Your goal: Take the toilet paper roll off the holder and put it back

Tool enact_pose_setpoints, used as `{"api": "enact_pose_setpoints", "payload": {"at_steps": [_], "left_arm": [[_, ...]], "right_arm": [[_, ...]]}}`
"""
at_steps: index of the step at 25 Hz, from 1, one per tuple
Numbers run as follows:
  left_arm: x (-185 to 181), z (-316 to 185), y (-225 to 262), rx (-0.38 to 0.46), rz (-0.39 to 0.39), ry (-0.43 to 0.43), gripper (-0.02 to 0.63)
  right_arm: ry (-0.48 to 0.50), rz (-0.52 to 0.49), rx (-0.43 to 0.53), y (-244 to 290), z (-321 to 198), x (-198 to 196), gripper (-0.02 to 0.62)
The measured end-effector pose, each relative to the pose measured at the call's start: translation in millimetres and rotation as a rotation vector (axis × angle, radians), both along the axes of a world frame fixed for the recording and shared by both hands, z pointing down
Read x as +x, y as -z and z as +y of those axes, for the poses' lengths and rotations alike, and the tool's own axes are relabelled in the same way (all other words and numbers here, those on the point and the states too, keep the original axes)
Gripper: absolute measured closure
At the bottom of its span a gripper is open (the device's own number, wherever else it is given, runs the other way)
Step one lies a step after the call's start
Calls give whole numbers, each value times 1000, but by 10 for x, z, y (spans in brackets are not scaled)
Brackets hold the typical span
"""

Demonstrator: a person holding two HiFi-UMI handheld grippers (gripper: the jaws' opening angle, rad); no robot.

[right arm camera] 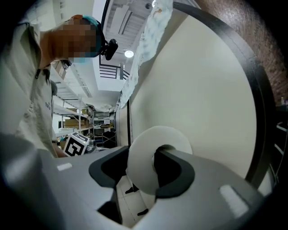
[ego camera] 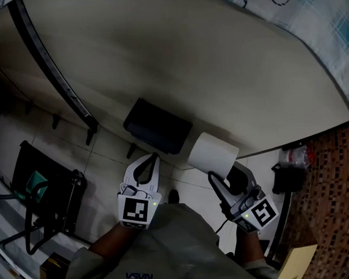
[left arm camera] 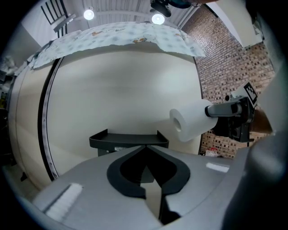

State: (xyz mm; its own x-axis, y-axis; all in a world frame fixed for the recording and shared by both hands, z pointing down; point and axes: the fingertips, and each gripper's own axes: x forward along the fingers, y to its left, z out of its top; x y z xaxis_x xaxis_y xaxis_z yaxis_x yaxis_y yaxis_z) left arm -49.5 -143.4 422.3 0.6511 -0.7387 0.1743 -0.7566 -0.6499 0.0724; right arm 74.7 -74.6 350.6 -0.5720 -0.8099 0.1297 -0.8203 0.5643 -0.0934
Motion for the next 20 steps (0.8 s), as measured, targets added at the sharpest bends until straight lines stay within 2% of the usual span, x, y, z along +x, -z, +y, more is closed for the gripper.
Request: {"api": "enact_pose_setpoints", "payload": {"at_steps": [8,20], "left_arm": [[92,134,-98,-10,-37,-22,600],[344,321,-183,6,-87,-76,600]], "right_arm": [[-25,-36,-13,-222,111,64,422],[6,-43,-31,-495,146,63,422]]}}
